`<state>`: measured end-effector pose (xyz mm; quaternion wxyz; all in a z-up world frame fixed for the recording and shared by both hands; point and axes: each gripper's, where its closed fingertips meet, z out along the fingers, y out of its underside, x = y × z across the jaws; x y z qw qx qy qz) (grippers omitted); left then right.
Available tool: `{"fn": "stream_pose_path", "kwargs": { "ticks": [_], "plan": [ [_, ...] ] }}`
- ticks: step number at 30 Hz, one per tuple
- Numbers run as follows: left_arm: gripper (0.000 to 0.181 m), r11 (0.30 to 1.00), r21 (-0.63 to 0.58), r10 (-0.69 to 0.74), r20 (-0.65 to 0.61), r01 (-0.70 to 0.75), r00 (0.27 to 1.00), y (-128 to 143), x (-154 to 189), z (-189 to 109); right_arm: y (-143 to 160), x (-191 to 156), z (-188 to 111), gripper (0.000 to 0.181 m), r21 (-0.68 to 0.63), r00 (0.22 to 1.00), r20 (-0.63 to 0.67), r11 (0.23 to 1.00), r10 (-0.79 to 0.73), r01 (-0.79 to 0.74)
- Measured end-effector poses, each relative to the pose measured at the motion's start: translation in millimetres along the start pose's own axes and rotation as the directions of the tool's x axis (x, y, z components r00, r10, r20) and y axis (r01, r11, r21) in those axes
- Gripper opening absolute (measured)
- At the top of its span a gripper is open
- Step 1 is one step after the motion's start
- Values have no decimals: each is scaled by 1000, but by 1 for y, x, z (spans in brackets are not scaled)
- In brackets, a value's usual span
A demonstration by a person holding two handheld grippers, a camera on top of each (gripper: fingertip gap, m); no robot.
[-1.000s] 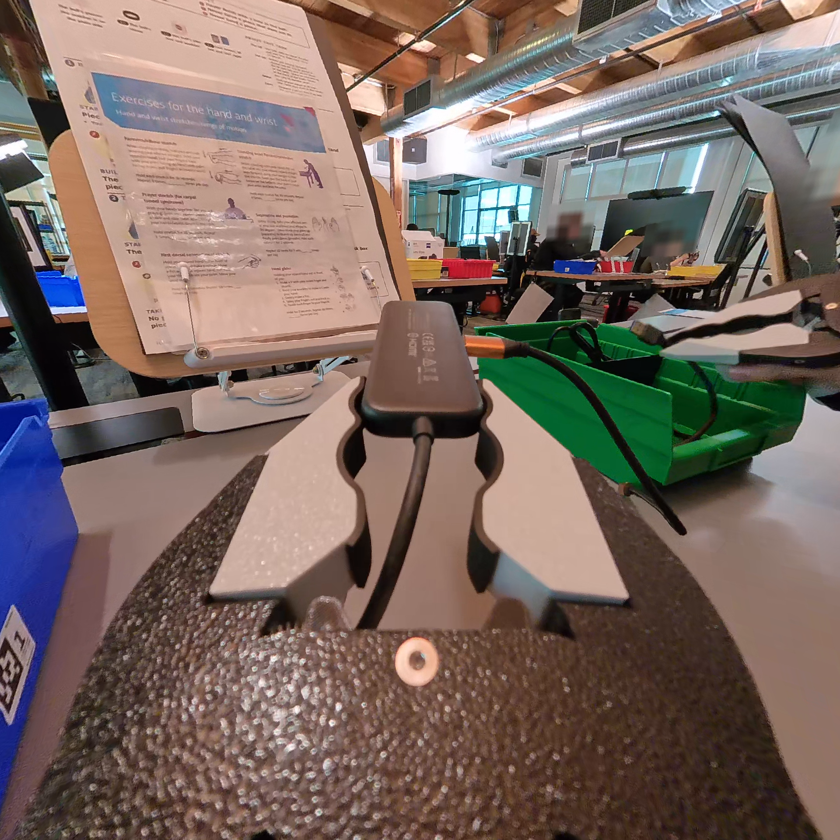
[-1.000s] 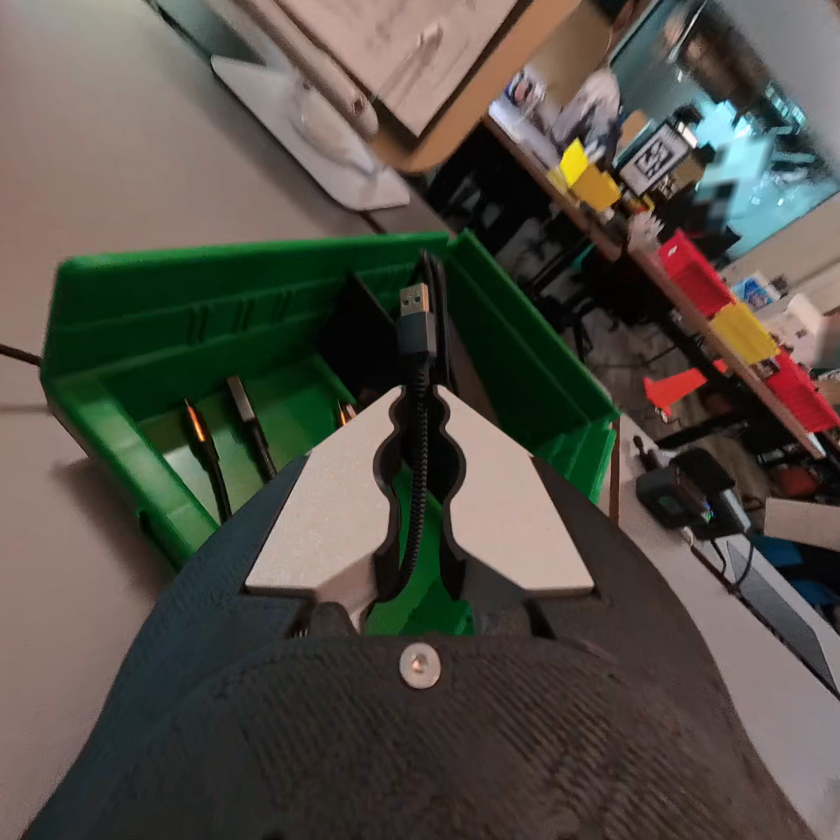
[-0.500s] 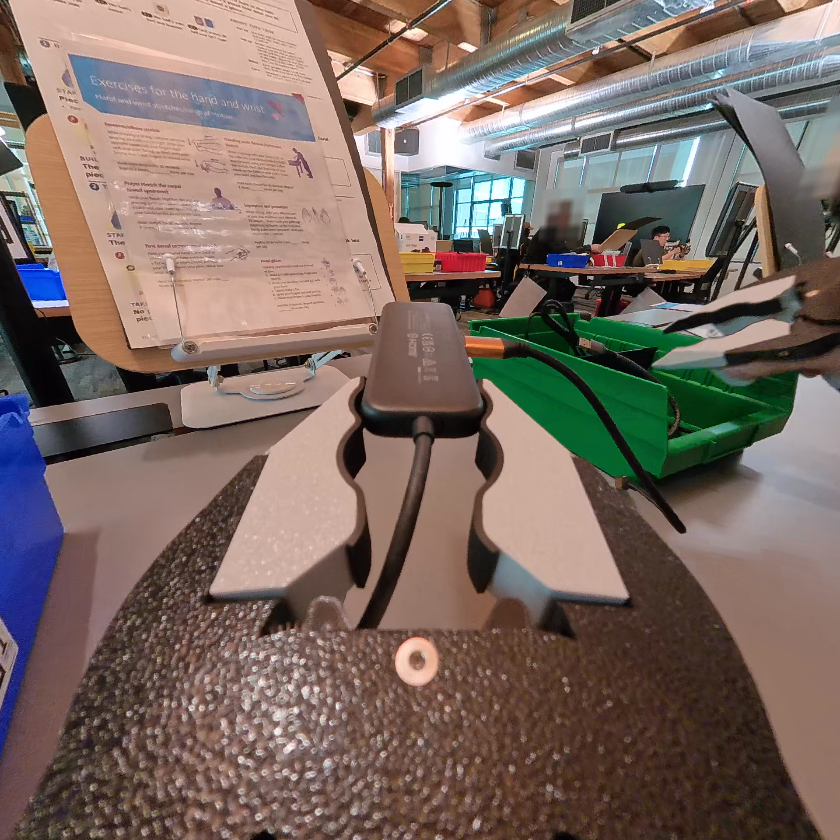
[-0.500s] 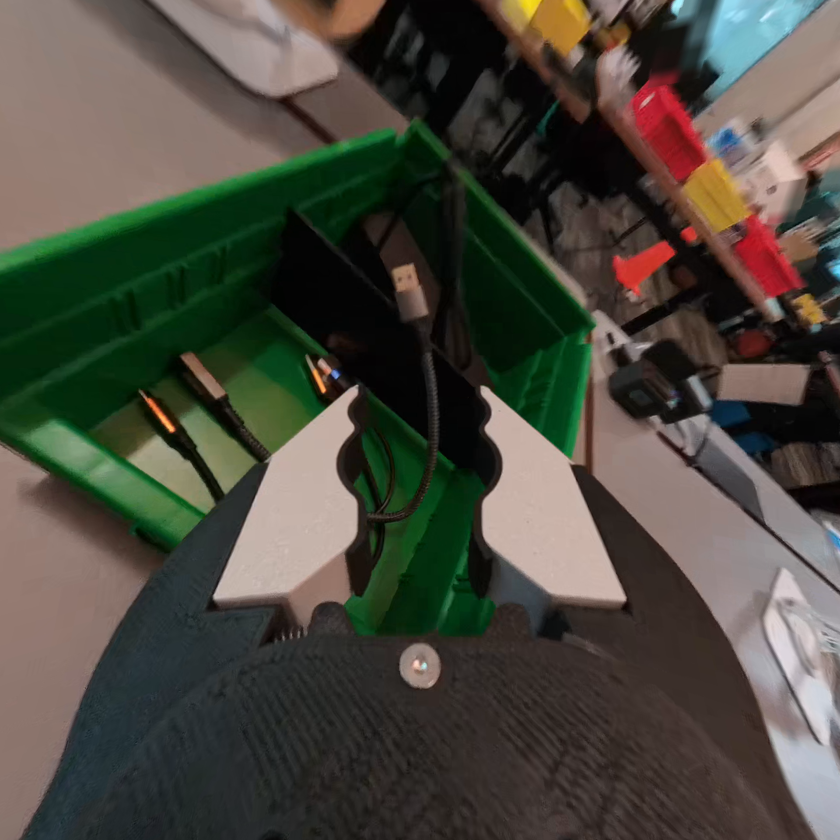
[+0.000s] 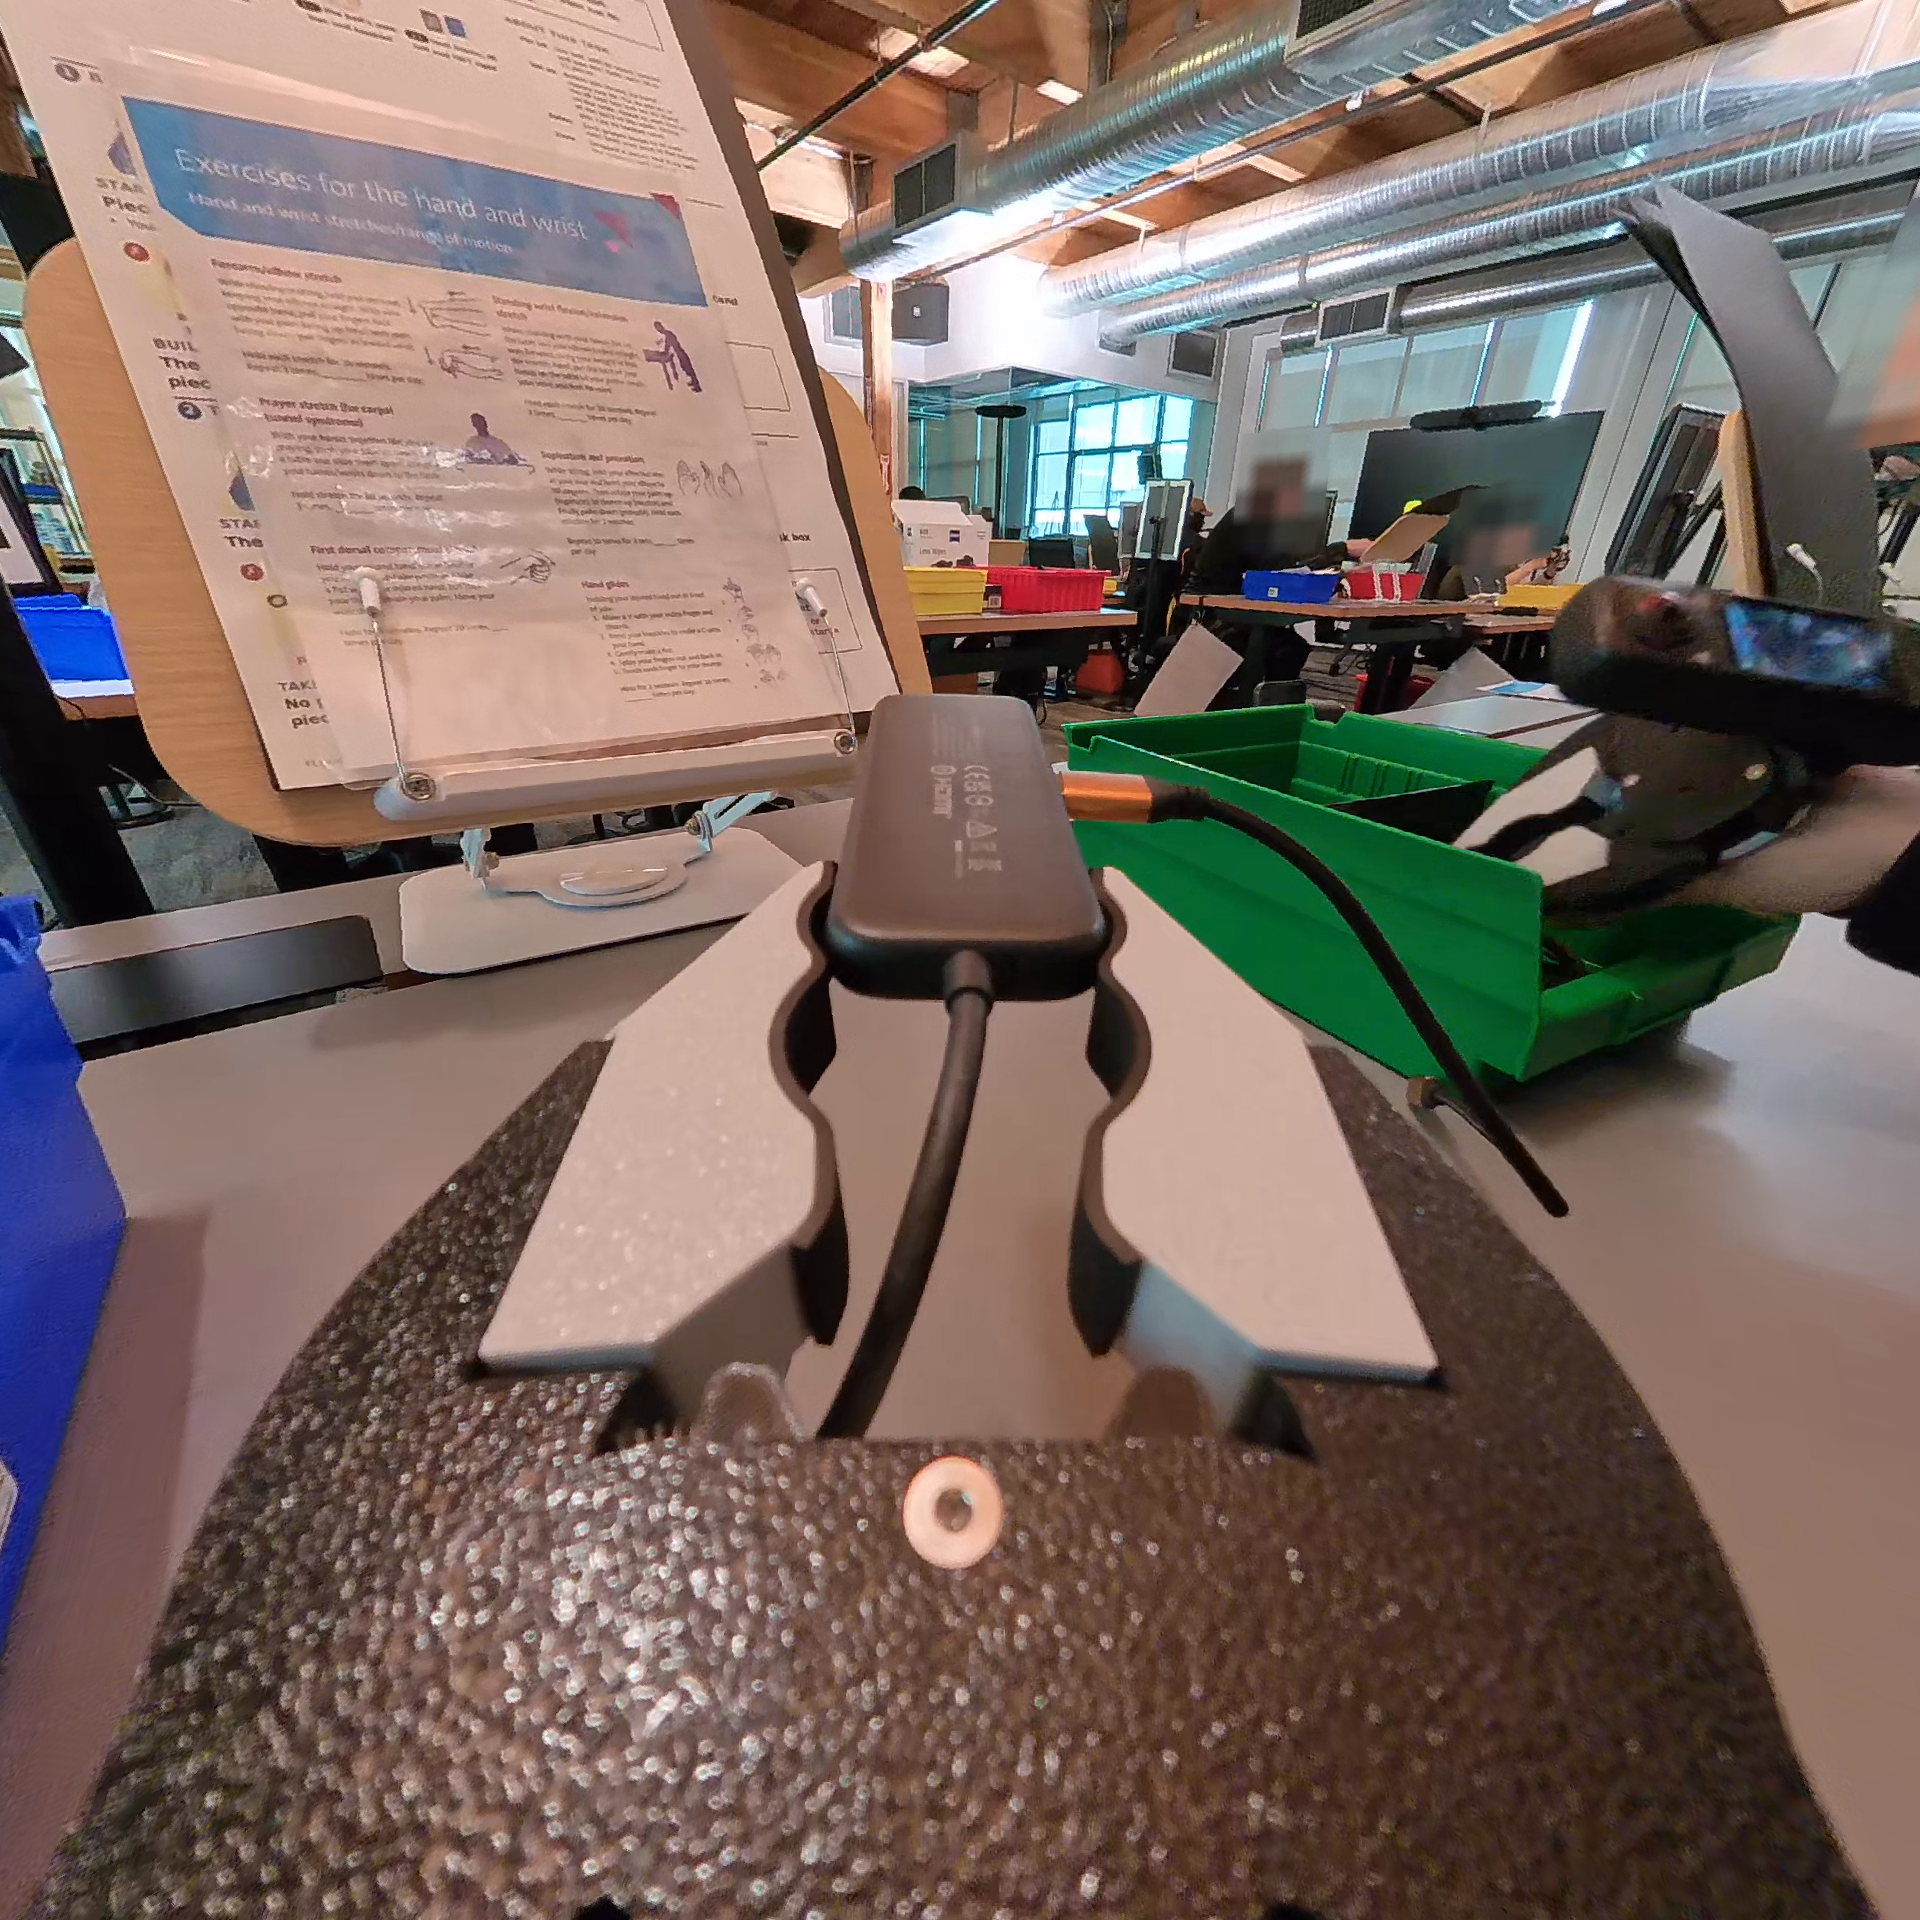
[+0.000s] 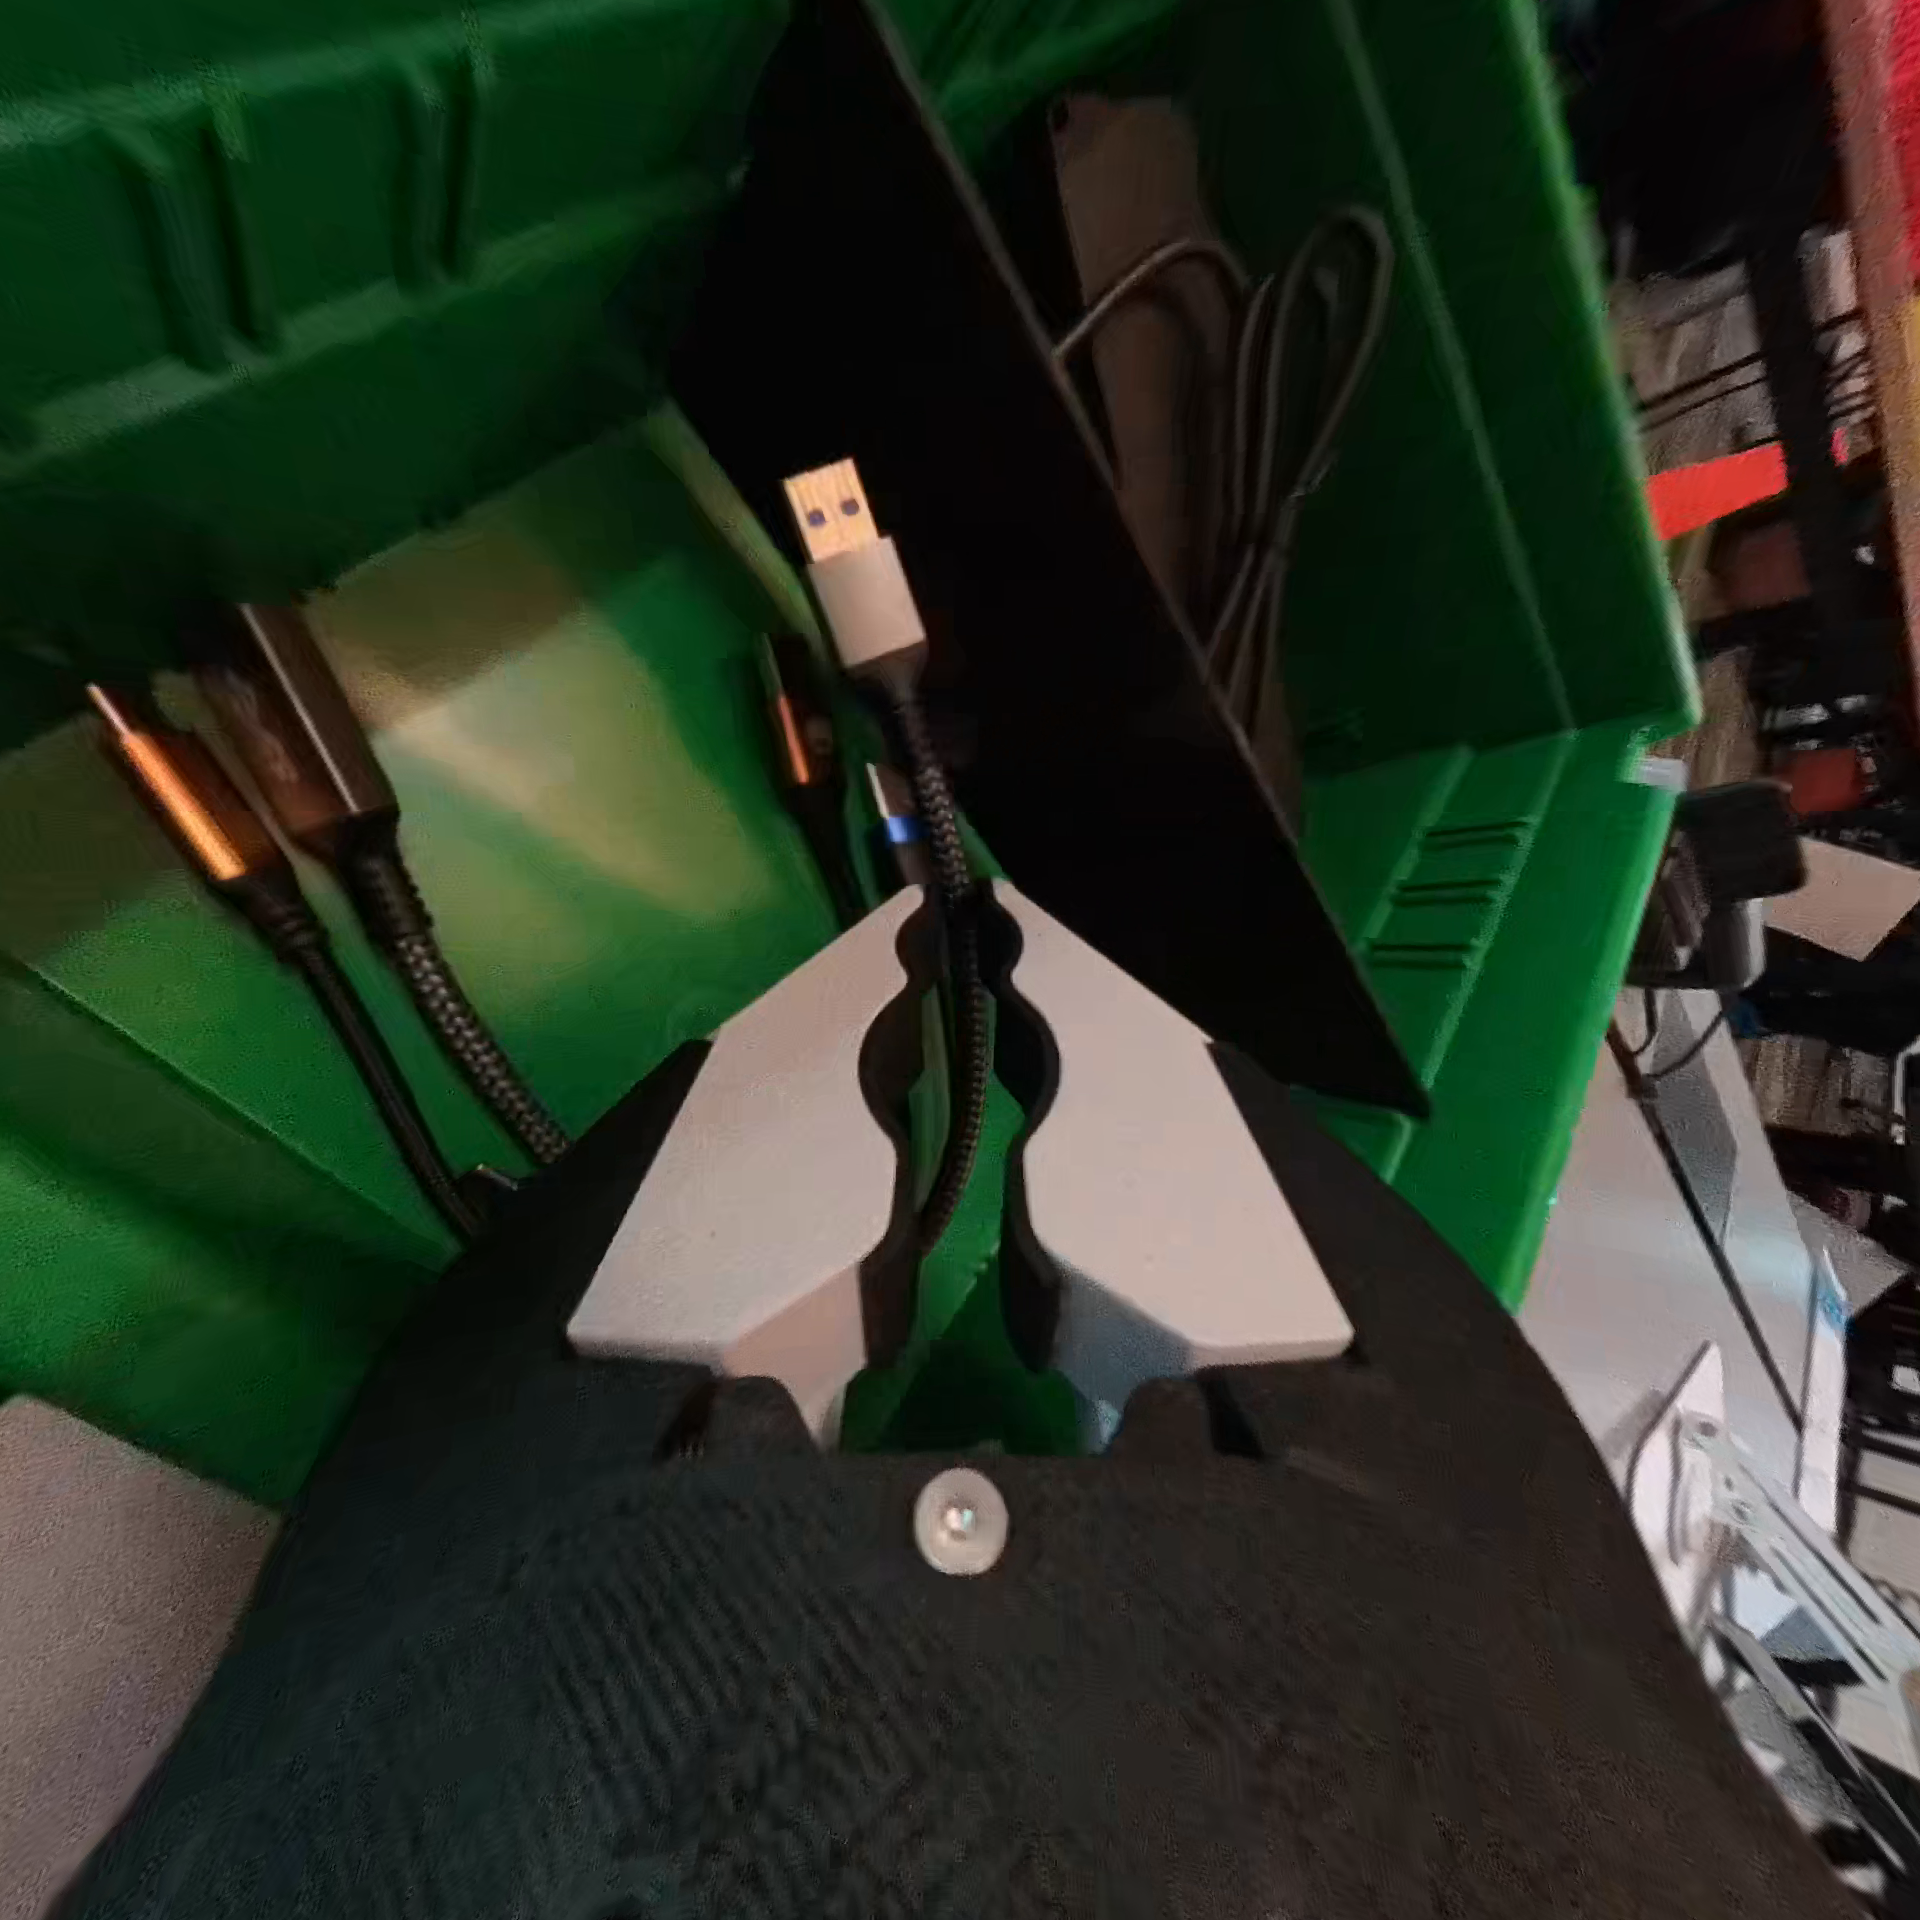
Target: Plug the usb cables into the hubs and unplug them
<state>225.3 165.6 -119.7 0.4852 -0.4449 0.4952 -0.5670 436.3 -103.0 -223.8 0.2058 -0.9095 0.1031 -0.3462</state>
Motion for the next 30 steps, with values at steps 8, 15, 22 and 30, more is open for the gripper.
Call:
{"fn": "stream_pose_path", "kwargs": {
  "ticks": [8,15,22,30],
  "plan": [
    [44,1000,24,0,11,0,1000,-7,-1,-3,-71,23,-66,41,307,960,-266,952,87,-1],
    [45,1000,17,10,67,-11,998,-12,-7,-7,-237,-108,-180,58,837,907,421,377,16,-396],
    [44,1000,-22,-17,78,19,997,-5,-10,-6,-267,-158,-143,45,784,868,495,418,23,-458],
    [44,997,-67,27,42,-24,999,3,4,0,-261,-159,-144,28,734,795,604,351,52,-581]
  ]
}}
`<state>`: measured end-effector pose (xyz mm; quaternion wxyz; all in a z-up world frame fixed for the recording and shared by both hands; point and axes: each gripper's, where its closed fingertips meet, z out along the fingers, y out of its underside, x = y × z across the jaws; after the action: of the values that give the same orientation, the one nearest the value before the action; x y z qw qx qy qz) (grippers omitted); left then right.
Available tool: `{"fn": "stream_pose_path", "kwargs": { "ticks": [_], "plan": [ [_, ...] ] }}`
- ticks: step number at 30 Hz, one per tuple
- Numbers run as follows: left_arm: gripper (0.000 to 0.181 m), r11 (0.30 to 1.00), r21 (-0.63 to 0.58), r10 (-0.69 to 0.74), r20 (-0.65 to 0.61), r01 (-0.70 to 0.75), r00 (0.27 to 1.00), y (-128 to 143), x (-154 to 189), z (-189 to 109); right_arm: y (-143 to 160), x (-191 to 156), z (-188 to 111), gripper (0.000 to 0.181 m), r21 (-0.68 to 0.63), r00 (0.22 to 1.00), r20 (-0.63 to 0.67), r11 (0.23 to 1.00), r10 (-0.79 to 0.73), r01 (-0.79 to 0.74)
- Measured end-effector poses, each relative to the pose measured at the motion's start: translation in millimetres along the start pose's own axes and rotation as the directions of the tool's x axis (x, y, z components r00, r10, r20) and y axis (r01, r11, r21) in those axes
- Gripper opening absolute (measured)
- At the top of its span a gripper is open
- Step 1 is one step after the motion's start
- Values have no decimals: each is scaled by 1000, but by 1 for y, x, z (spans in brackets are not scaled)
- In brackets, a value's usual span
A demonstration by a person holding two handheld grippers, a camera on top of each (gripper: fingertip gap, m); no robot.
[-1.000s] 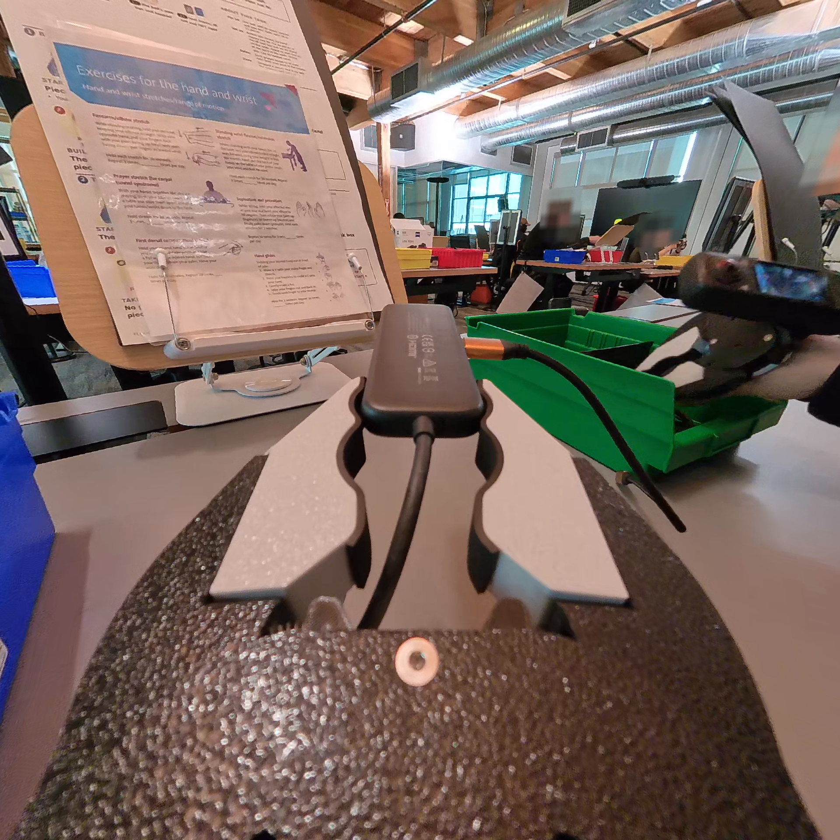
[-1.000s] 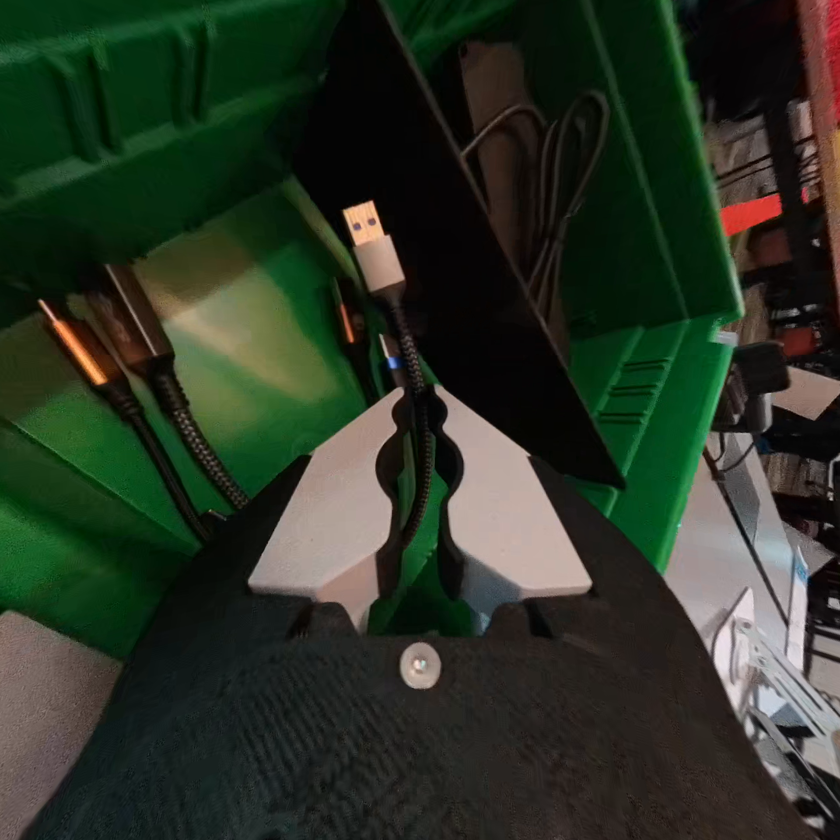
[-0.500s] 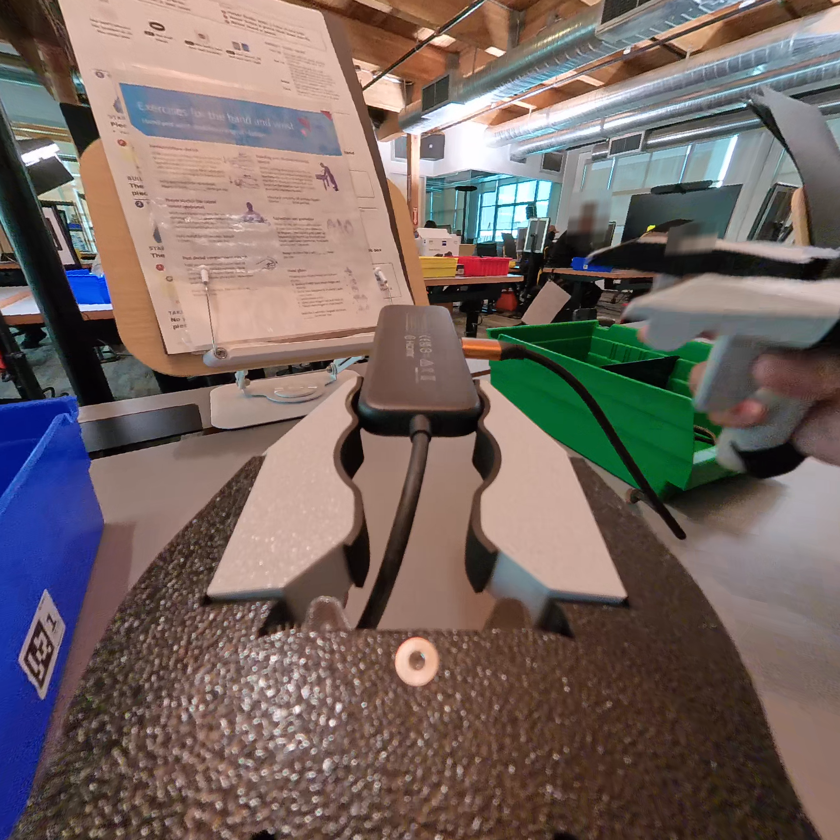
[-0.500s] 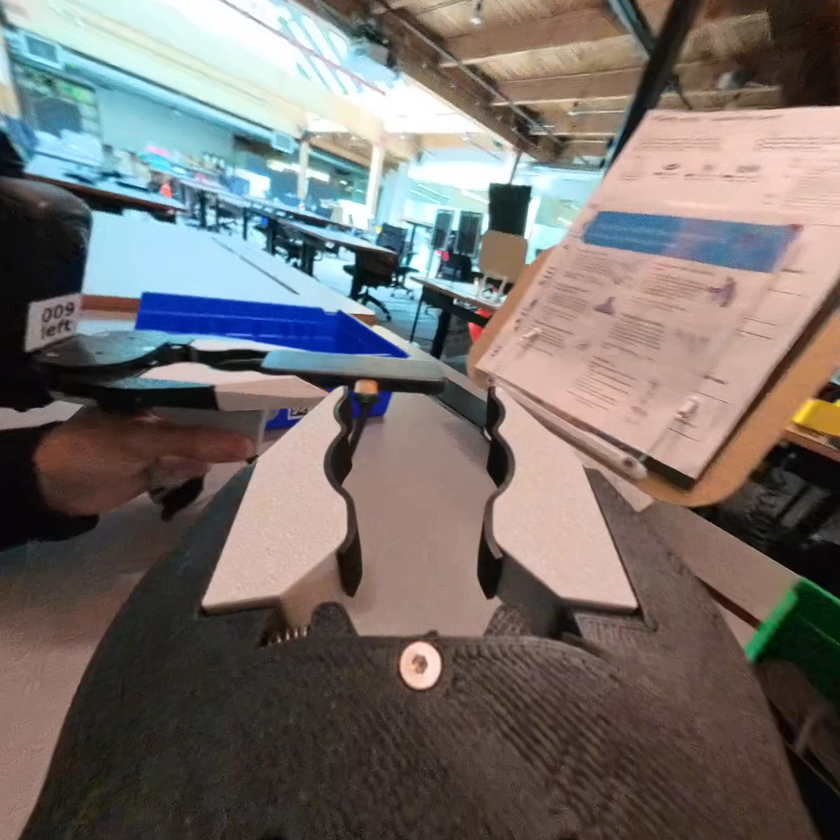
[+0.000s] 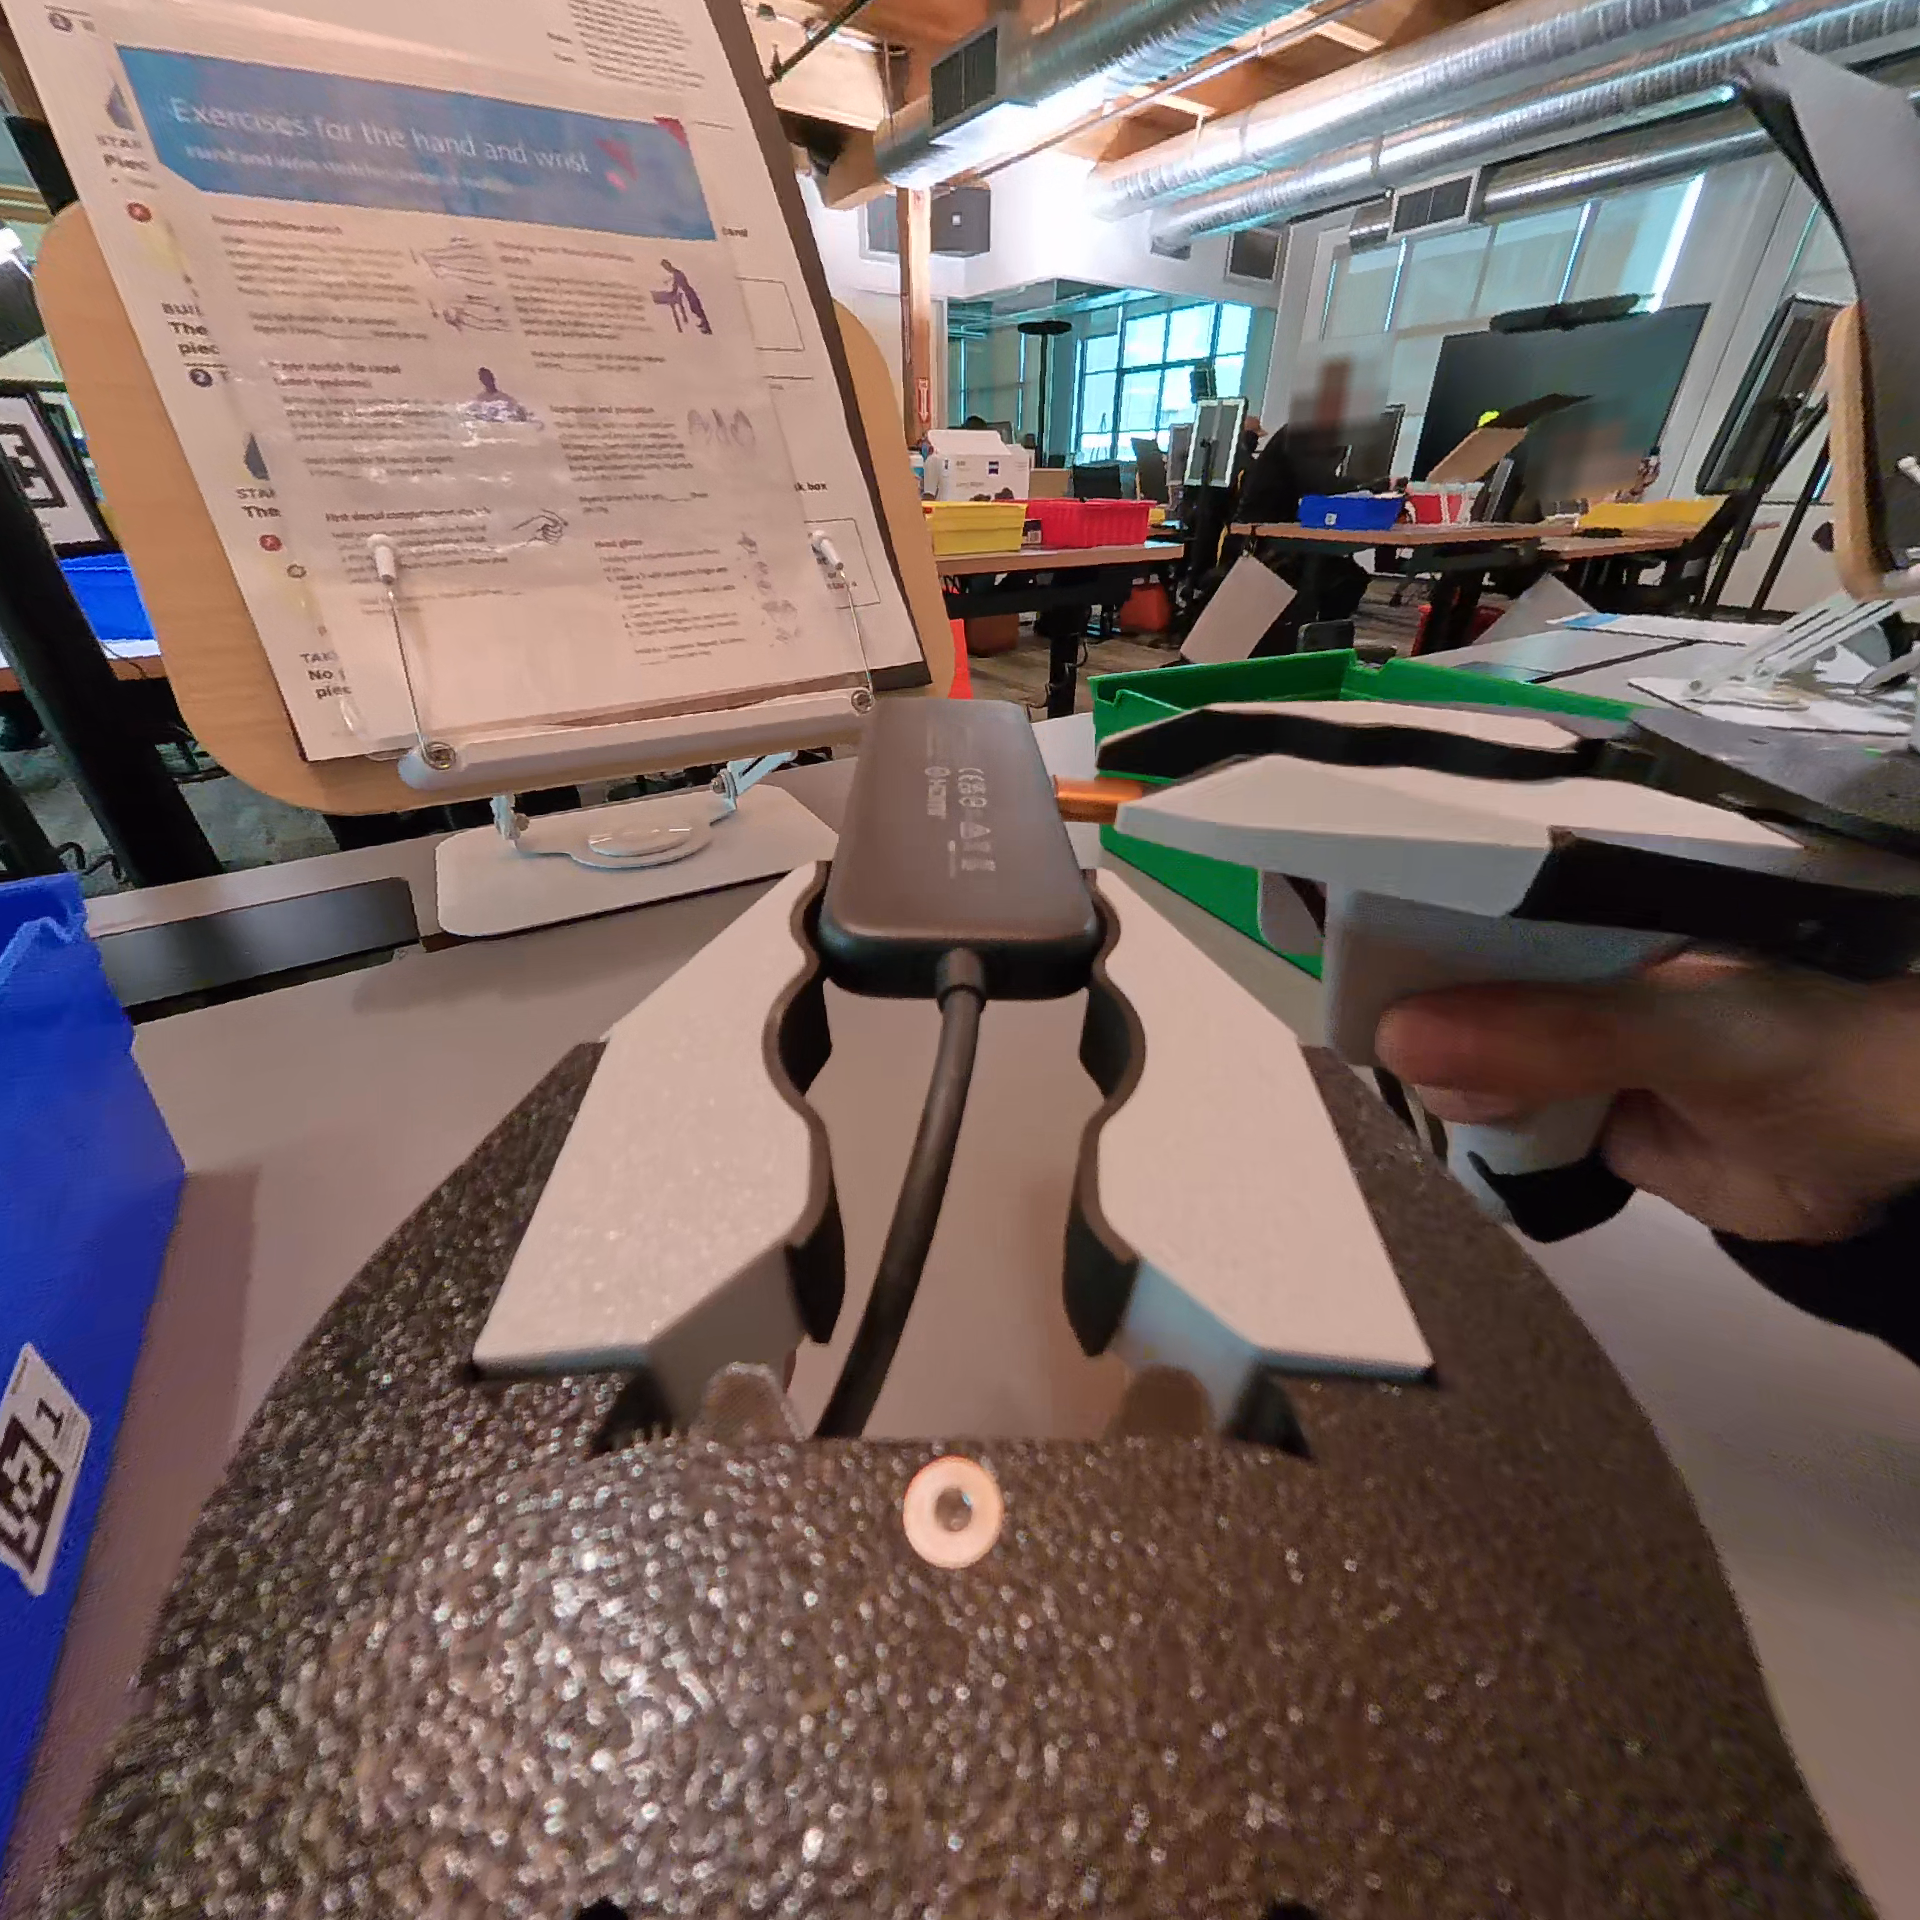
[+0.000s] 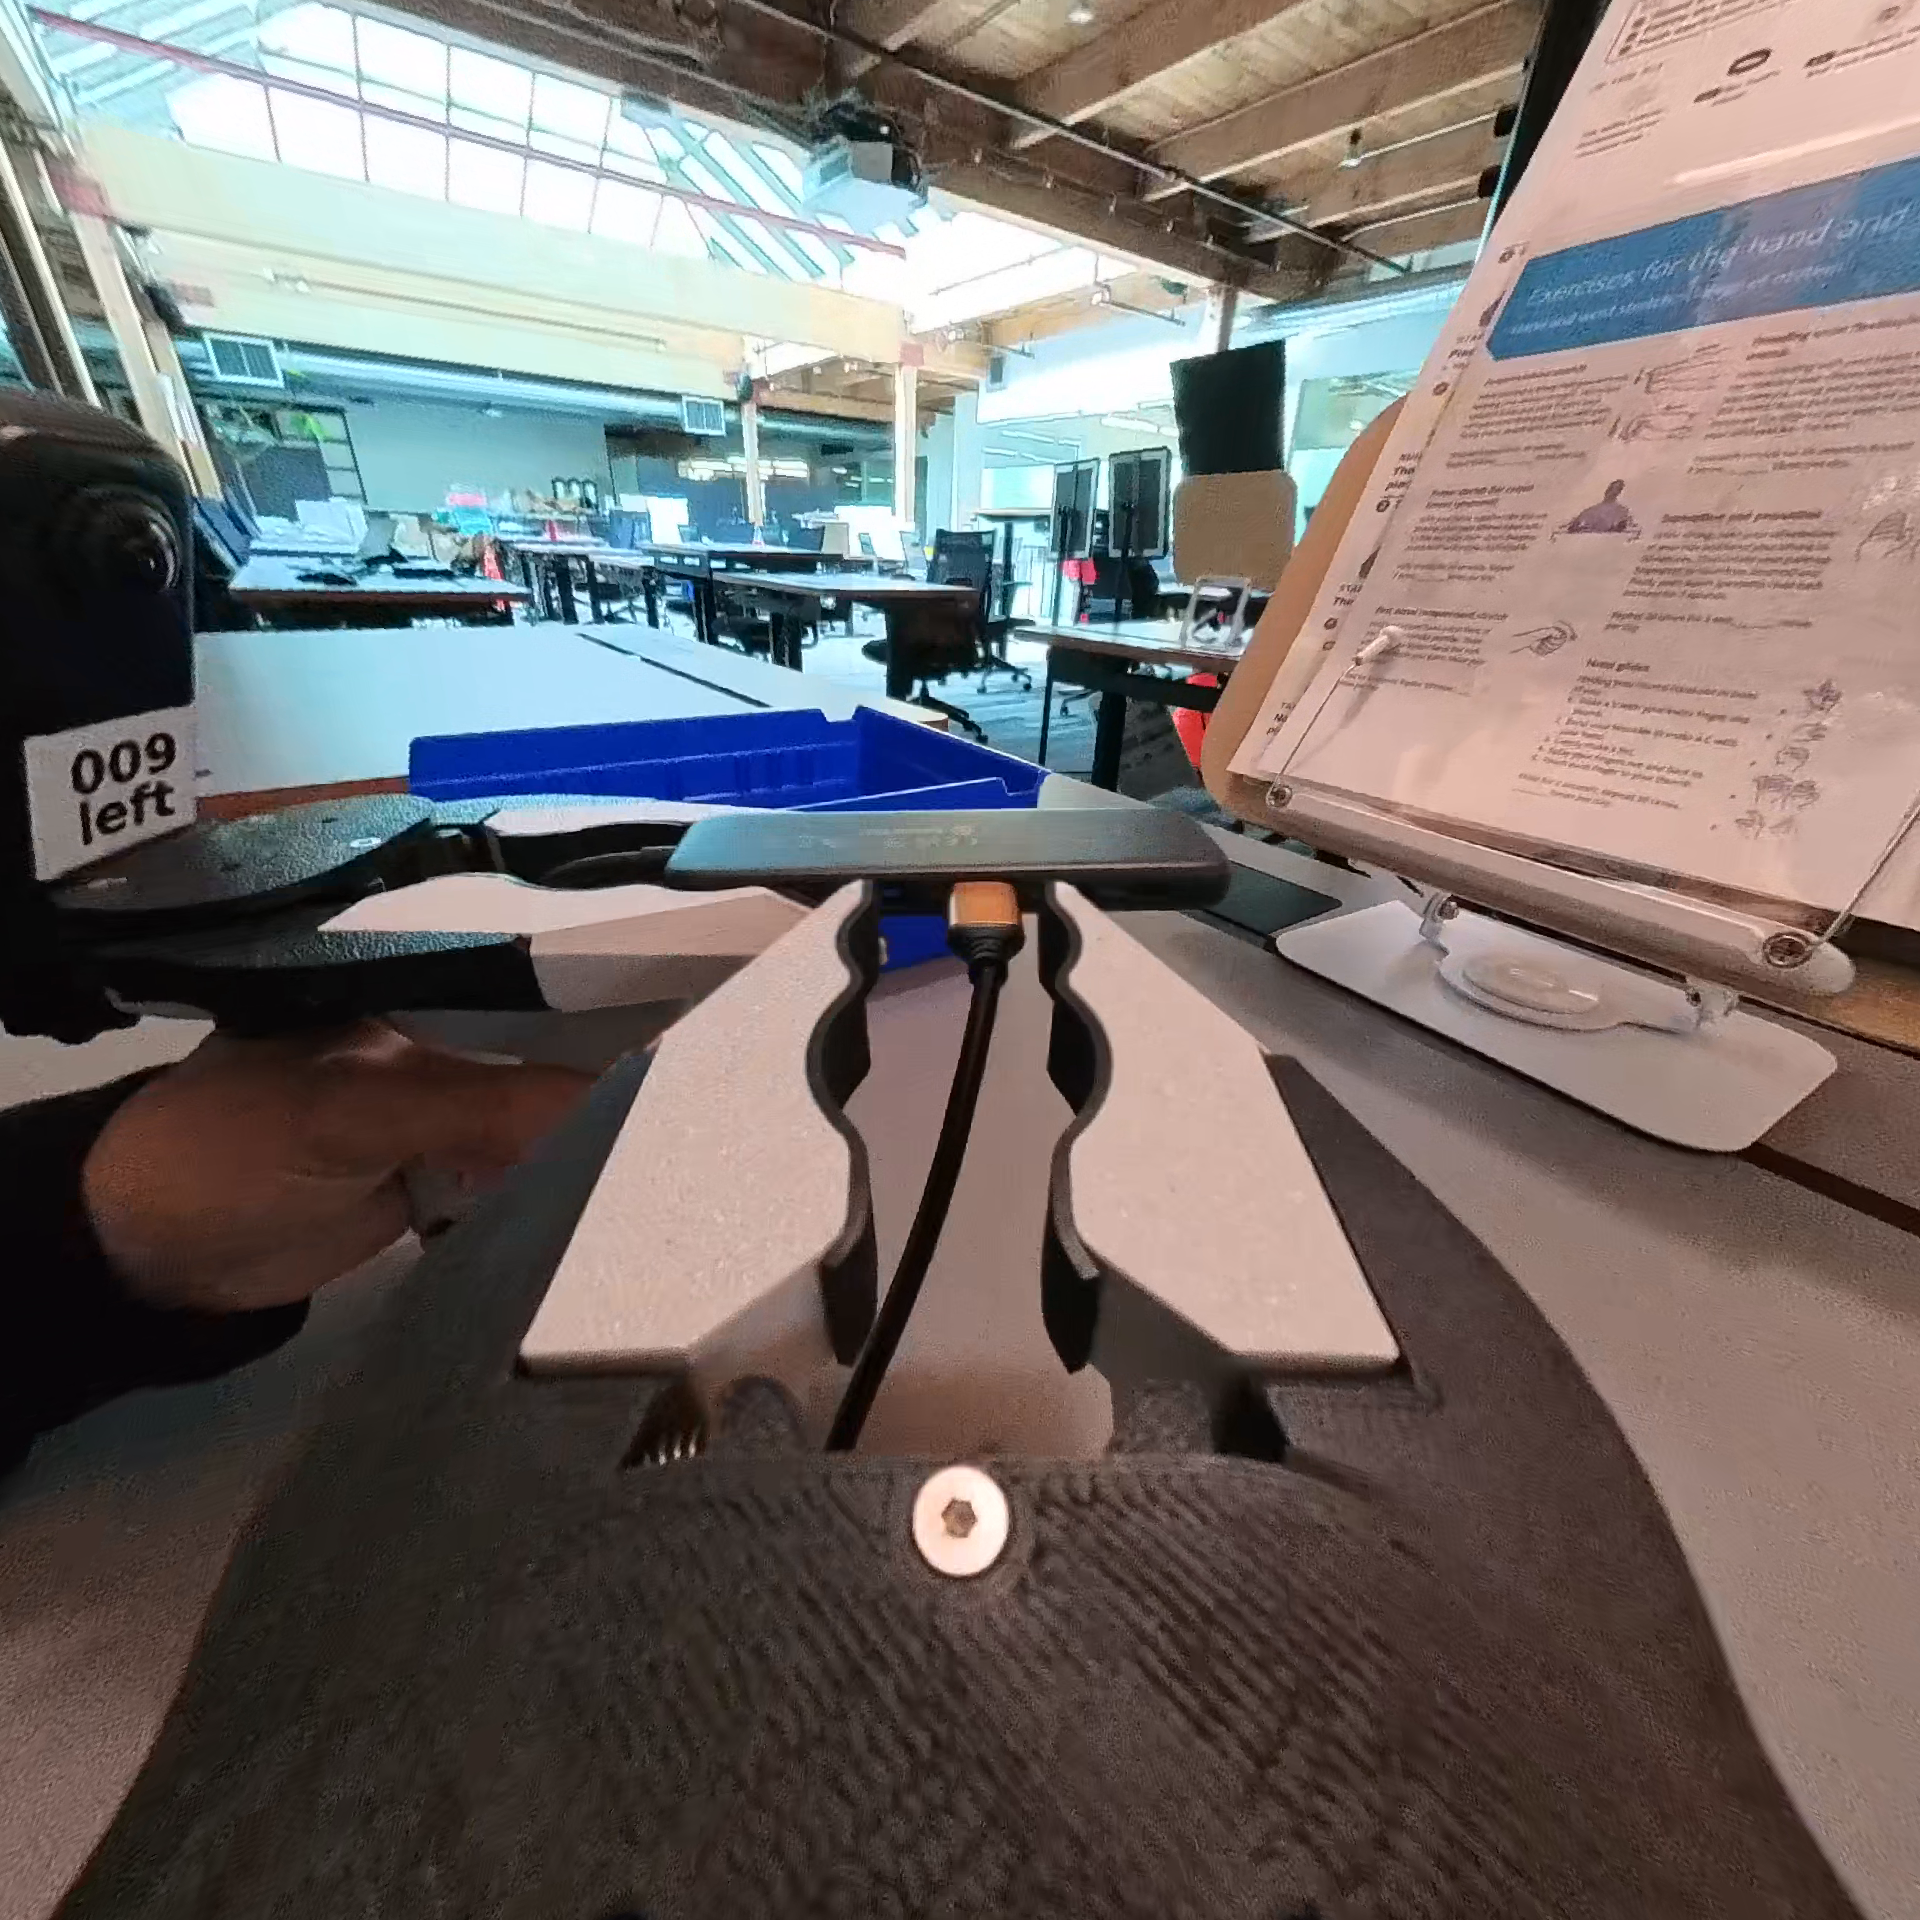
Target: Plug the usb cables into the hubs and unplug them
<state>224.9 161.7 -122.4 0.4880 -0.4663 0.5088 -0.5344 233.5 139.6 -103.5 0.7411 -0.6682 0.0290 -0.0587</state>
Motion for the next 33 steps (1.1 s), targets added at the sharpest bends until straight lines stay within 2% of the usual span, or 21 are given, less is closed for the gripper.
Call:
{"fn": "stream_pose_path", "kwargs": {
  "ticks": [5,11,16,25,33],
  "plan": [
    [44,1000,6,-19,-13,19,1000,0,1,1,8,0,2,23,-11,999,-25,1000,-21,21],
    [44,1000,-9,-21,-18,21,1000,5,2,3,9,12,-2,19,17,997,-61,999,40,-39],
    [45,999,-21,-49,-14,49,999,8,-1,4,15,9,2,14,9,997,-62,999,40,-39],
    [45,995,-33,-93,-7,93,996,11,-2,5,19,11,4,14,25,995,-83,998,54,-52],
    [45,997,-12,-71,-8,71,997,6,-3,1,14,8,4,14,50,994,-64,995,92,-89]
  ]
}}
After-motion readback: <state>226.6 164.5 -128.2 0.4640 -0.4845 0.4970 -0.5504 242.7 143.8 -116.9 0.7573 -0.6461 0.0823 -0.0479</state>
